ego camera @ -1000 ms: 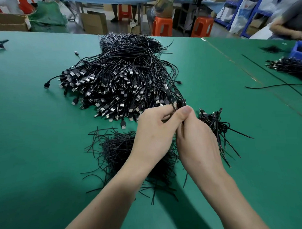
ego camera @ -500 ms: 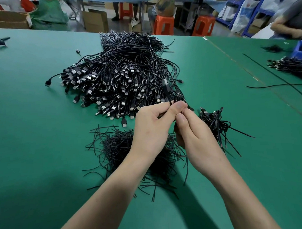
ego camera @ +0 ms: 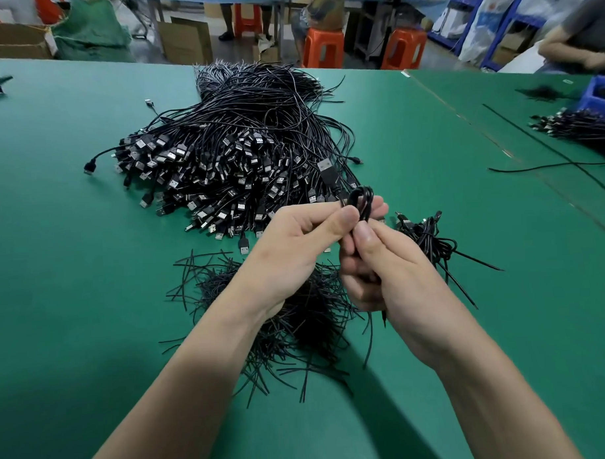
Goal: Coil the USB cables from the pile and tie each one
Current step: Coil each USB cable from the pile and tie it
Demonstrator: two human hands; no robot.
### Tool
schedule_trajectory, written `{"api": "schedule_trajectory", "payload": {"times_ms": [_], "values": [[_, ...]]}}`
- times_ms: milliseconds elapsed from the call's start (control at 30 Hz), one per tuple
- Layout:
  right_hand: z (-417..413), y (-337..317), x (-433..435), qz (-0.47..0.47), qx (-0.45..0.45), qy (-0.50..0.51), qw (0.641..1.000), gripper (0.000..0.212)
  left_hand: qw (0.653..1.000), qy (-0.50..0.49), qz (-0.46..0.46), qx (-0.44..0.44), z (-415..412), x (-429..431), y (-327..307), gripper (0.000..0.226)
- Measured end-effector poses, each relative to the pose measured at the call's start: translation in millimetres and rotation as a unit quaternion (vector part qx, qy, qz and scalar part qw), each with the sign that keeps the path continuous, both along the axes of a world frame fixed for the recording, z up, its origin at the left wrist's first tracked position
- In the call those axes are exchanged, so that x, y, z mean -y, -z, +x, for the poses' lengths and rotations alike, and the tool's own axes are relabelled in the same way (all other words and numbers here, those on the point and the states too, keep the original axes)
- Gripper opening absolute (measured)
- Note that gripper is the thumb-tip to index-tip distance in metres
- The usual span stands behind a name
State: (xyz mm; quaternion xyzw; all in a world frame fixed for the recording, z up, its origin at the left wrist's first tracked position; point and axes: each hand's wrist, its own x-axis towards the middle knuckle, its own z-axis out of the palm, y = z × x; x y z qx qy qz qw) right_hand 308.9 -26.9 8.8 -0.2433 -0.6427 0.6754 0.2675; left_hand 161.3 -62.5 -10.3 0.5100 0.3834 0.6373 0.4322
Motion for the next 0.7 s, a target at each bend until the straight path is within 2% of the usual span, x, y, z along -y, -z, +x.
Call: {"api": "schedule_trajectory", "payload": {"times_ms": [133, 233, 333, 433, 533, 700], "values": [[4, -5, -1, -0.075, 0.011, -0.078, 0.994, 0.030, 0.997, 0.049, -0.007, 0.054, -6, 3, 4, 0.039], [7, -6, -4, -0.114, 0.020, -0.131, 0.985, 0.028, 0.997, 0.059, -0.026, 0.045, -9, 4, 4, 0.040], [8, -6, -8, -0.123, 0.031, -0.127, 0.984, 0.031, 0.999, 0.031, -0.033, 0.021, -8, 4, 5, 0.034], [6, -6, -10, -0.095, 0.039, -0.098, 0.990, 0.031, 0.999, -0.008, -0.043, 0.014, -8, 1, 8, 0.054], [5, -3, -10, -0.064, 0.037, -0.074, 0.995, 0.030, 0.998, -0.037, -0.043, 0.004, -7, -2, 11, 0.054], [-5, 10, -3, 0.096, 0.095, 0.033, 0.990, 0.031, 0.995, -0.085, -0.045, 0.003, -4, -8, 16, 0.056]]}}
